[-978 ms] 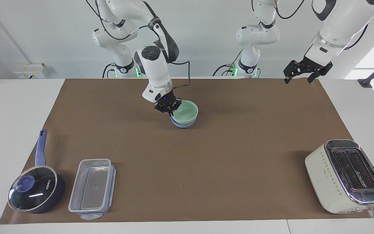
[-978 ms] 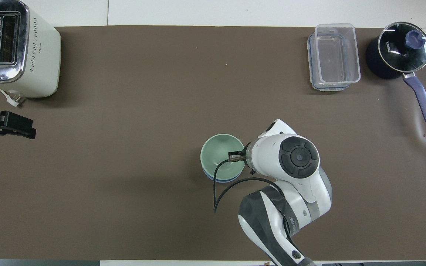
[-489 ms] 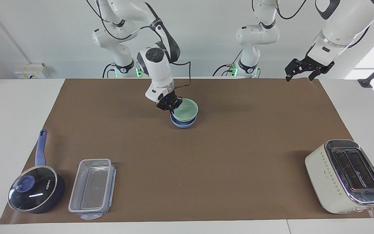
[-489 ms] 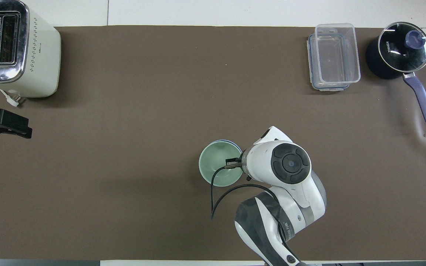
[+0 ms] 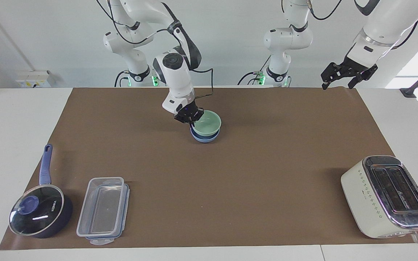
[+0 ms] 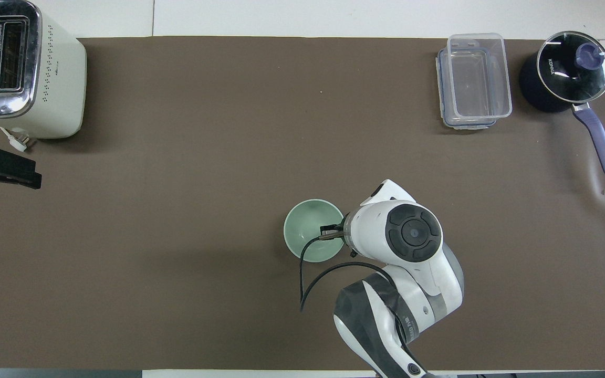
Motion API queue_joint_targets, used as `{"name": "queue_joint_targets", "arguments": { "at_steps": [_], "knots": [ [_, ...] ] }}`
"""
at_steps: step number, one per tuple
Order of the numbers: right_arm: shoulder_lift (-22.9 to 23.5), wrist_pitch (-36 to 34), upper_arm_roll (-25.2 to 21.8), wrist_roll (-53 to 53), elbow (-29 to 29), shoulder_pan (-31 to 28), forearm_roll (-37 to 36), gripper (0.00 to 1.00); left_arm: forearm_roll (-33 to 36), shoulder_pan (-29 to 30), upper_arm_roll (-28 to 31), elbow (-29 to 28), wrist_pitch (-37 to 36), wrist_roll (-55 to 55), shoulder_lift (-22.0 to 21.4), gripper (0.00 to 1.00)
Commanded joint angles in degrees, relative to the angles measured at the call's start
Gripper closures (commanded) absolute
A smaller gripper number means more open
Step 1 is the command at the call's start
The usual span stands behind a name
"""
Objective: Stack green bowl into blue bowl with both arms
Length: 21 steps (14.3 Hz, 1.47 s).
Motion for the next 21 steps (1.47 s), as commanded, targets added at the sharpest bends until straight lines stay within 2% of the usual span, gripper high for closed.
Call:
{"name": "queue_joint_targets", "arguments": {
  "at_steps": [1, 3, 5, 12, 16, 21],
  "knots": [
    [-1.6, 0.4, -0.2, 0.0, -0.2, -0.1, 0.8, 0.11, 1.0, -0.7, 0.3, 0.1, 0.2, -0.3, 0.0, 0.00],
    [-2.5, -1.7, -0.4, 0.0, 1.0, -0.9, 0.9, 0.04, 1.3, -0.8, 0.4, 1.6, -3.2, -0.3, 0.7, 0.00],
    [-4.7, -5.0, -0.5, 0.0, 1.5, -3.1, 0.8, 0.00, 1.5, -0.8, 0.3, 1.7, -3.6, -0.3, 0.6, 0.00],
    [-12.5, -14.9, -0.7, -1.2, 2.6, -14.1, -0.2, 0.00, 1.1, -0.4, 0.1, 1.4, -2.7, -0.2, -0.1, 0.00],
    [-12.5, -18.5, -0.7, -4.5, 5.8, -20.6, -1.4, 0.00, 1.0, -0.5, 0.1, 1.3, -2.6, -0.2, -0.6, 0.00],
    [-11.0, -21.3, -0.7, -5.4, 10.6, -25.1, -5.5, 0.00, 1.0, -0.8, -0.1, 0.8, -2.4, -0.4, -1.4, 0.00]
  ]
}}
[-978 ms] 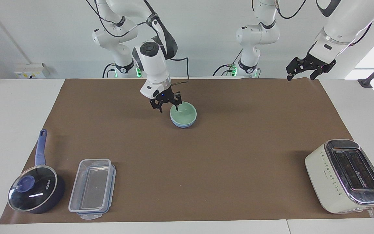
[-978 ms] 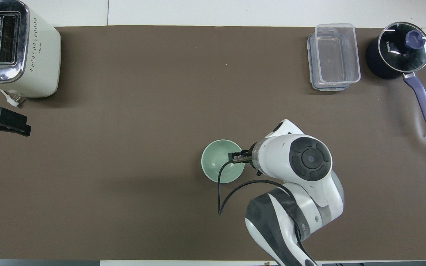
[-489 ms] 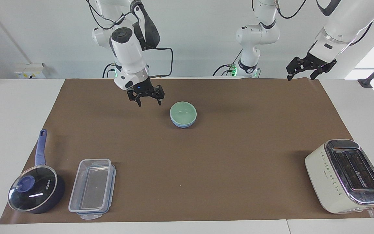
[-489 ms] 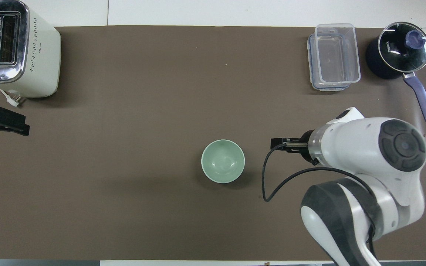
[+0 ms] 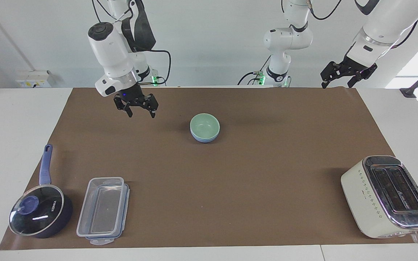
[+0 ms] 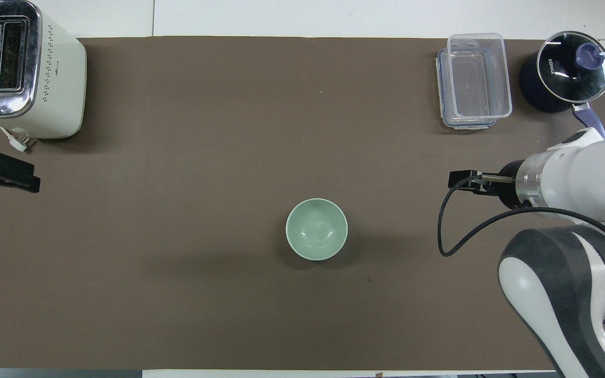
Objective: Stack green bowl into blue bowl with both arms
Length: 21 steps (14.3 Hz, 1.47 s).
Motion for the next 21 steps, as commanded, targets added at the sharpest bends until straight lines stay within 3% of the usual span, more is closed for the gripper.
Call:
{"name": "queue_joint_targets", "arguments": {
  "at_steps": [1, 10, 12, 14, 21],
  "knots": [
    [1.8, -2.9, 0.7, -2.7, 4.0, -2.8, -0.9, 0.00, 1.0, -0.7, 0.1, -0.5, -0.4, -0.4, -1.3, 0.00],
    [3.3, -7.4, 0.7, -6.6, 8.3, -5.8, -3.1, 0.00, 1.0, -0.1, 0.3, -0.8, -0.7, -0.9, -4.1, 0.00],
    [3.2, -8.7, 0.7, -7.7, 9.4, -6.5, -3.1, 0.00, 0.8, 0.2, 0.8, -4.4, 1.9, -1.8, -5.8, 0.00],
    [3.9, -12.2, 0.7, -8.3, 12.4, -7.0, -3.1, 0.00, 0.7, 0.5, 0.7, -7.7, 2.6, -2.0, -7.4, 0.00],
    [7.9, -19.2, 0.8, -8.3, 22.5, -6.9, -3.8, 0.00, -0.6, -0.1, 0.7, -8.1, 2.7, -1.9, -7.6, 0.00]
  ]
}}
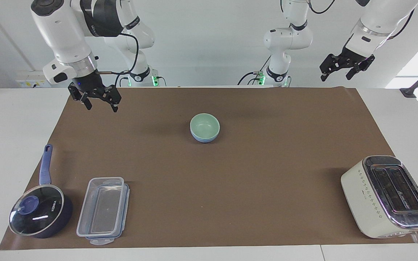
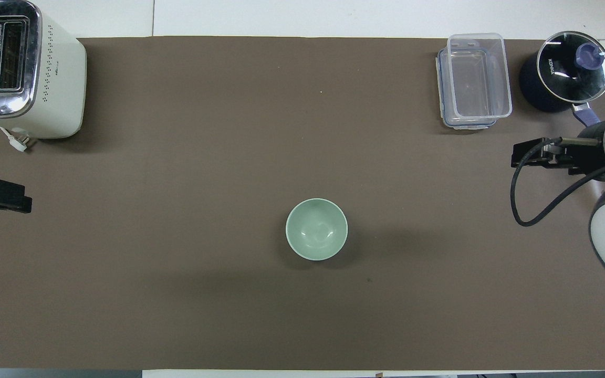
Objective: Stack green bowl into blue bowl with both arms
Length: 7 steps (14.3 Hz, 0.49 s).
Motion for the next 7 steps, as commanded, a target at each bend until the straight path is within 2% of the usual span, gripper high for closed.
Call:
{"name": "queue_joint_targets", "arguments": {
  "at_steps": [1, 4, 7],
  "knots": [
    [3.3, -4.5, 0.7, -1.4, 6.5, -1.0, -1.9, 0.00, -0.5, -0.3, 0.0, -2.1, 1.4, -0.8, -1.7, 0.00],
    [4.1, -7.8, 0.7, -2.1, 9.8, -1.0, -2.3, 0.00, -0.5, -0.2, 0.0, -2.3, 1.4, -0.8, -1.8, 0.00],
    [3.7, -8.8, 0.6, -3.1, 9.8, -1.0, -2.3, 0.00, -0.5, -0.3, 0.0, -2.3, 1.5, -0.8, -1.8, 0.00]
  ]
}}
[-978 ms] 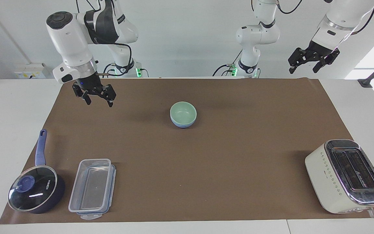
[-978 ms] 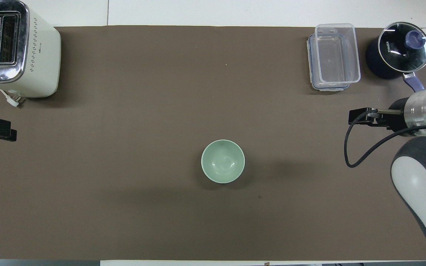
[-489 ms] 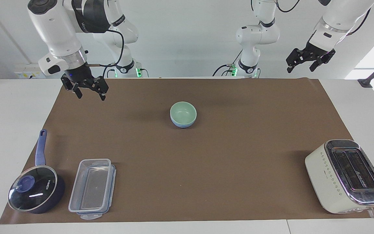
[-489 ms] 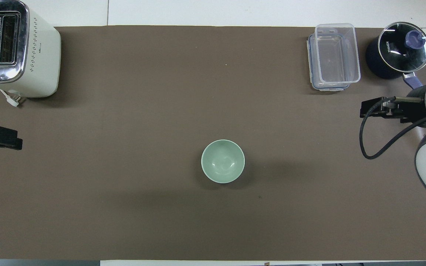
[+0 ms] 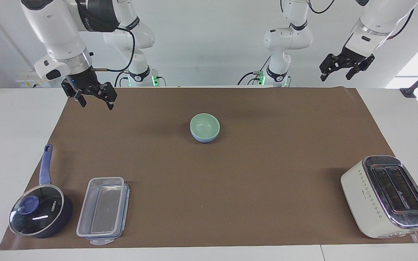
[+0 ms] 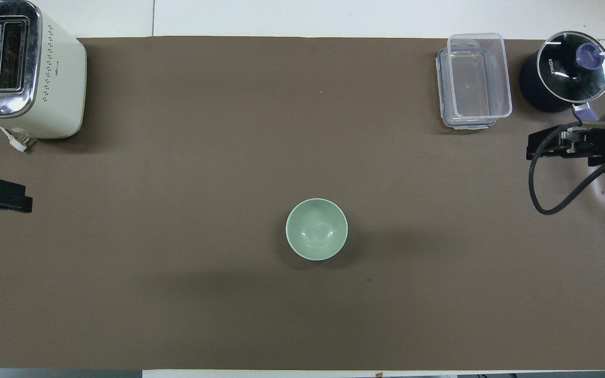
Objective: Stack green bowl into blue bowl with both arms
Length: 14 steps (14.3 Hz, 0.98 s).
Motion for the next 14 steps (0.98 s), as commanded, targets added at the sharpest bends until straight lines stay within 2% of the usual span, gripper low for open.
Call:
{"name": "queue_joint_targets", "arguments": {
  "at_steps": [1, 14],
  "knots": [
    [0.1, -2.4, 0.6, -2.8, 1.3, -0.9, -0.8, 0.00, -0.5, -0.4, 0.1, -2.2, 1.5, -0.7, -1.7, 0.00],
    [-0.9, -4.5, 0.3, -4.1, 0.2, -0.9, -0.8, 0.00, -0.5, -0.4, 0.0, -2.0, 1.5, -0.7, -1.7, 0.00]
  ]
}}
